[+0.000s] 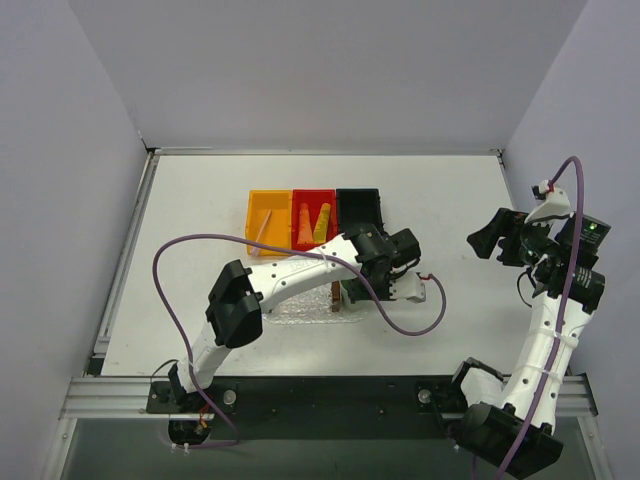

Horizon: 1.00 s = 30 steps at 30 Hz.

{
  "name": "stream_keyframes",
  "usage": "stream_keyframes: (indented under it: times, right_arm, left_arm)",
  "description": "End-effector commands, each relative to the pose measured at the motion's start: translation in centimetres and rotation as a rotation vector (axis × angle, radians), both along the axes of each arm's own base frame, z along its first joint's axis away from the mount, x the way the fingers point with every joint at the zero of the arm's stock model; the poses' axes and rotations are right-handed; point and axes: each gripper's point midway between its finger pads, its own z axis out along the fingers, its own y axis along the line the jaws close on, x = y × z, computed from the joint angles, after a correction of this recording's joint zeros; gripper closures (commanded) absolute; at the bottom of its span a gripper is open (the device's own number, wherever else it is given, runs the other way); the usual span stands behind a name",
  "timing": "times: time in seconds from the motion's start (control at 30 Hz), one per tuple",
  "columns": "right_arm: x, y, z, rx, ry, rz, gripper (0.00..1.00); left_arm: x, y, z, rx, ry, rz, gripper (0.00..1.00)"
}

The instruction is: Prepare toiletry sets of a toothbrush and toothpaste on the tray

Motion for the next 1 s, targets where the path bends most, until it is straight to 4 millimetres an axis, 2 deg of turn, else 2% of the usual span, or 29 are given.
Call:
stream_keyframes:
  times: [0.0,0.8,0.87,0.9,0.97]
  right_arm:
    - [0.11,0.17,-0.19,0.009,-0.010,0.023,0.27]
    - [0.07,0.11,-0.56,0.016,-0.004,0.023,0.27]
    - [0.06,0.13,-0.61,0.017,-0.002,0.025,0.27]
    - [0.09,0.14,-0.57,0.017,-0.004,0.026,0.27]
    - [0.09,0.16,-0.65,0.019,-0.002,0.027,0.27]
  left_arm:
    - [0.39,-1.37,2.39,-0.096,-0.028,0.013,1.00]
    - [-0.28,-1.65,2.05,-0.101,0.011,0.008,1.00]
    - [-0.28,-1.64,2.09,-0.101,0.010,0.008,0.97]
    - [-0.25,-1.66,2.07,-0.100,0.009,0.008,0.89]
    - [-0.29,-1.63,2.13,-0.101,0.010,0.008,0.84]
